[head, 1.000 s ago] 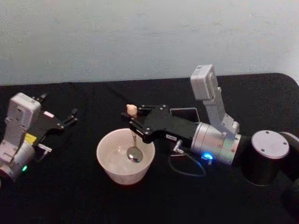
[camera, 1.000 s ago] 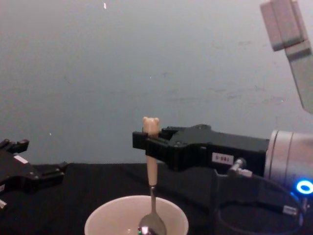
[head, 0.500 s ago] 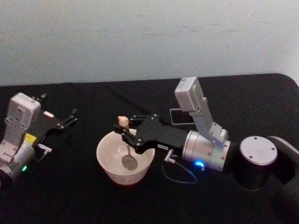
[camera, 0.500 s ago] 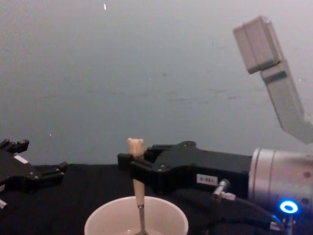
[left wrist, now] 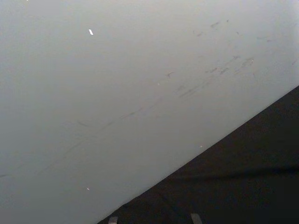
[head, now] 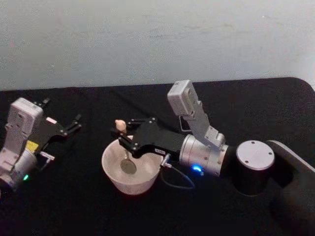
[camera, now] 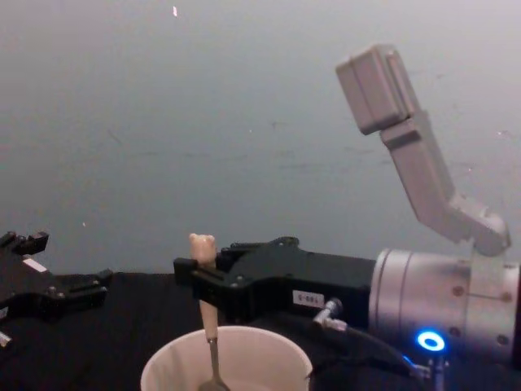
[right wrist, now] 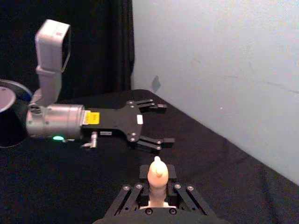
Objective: Pick up the stirring spoon with one hand, stir inside the cup, then place it back in its original position.
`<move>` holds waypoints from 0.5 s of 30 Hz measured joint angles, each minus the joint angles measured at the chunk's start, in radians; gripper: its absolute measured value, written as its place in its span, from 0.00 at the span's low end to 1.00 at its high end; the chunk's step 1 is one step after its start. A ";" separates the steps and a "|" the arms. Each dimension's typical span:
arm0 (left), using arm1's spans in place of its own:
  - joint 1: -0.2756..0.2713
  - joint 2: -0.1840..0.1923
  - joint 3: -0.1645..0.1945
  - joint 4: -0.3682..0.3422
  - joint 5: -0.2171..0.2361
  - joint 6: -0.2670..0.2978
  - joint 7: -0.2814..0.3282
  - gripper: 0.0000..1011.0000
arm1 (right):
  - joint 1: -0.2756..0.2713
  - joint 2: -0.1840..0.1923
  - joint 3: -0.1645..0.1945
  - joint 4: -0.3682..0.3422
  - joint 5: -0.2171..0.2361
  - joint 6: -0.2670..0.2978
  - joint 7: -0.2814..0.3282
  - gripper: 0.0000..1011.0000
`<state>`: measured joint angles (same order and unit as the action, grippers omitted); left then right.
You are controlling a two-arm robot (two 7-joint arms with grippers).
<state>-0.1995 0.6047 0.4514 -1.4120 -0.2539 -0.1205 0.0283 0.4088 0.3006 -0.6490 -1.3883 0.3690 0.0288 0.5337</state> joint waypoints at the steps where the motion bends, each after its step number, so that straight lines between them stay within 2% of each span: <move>1: 0.000 0.000 0.000 0.000 0.000 0.000 0.000 0.99 | 0.003 -0.004 0.001 0.005 -0.003 -0.001 -0.003 0.21; 7: 0.000 0.000 0.000 0.000 0.000 0.000 0.000 0.99 | 0.022 -0.023 0.030 0.048 -0.023 -0.007 -0.024 0.21; 15: 0.000 0.000 0.000 0.000 0.000 0.000 0.000 0.99 | 0.029 -0.014 0.072 0.062 -0.026 -0.007 -0.032 0.21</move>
<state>-0.1995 0.6047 0.4514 -1.4120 -0.2539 -0.1205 0.0283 0.4377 0.2868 -0.5767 -1.3259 0.3434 0.0216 0.5015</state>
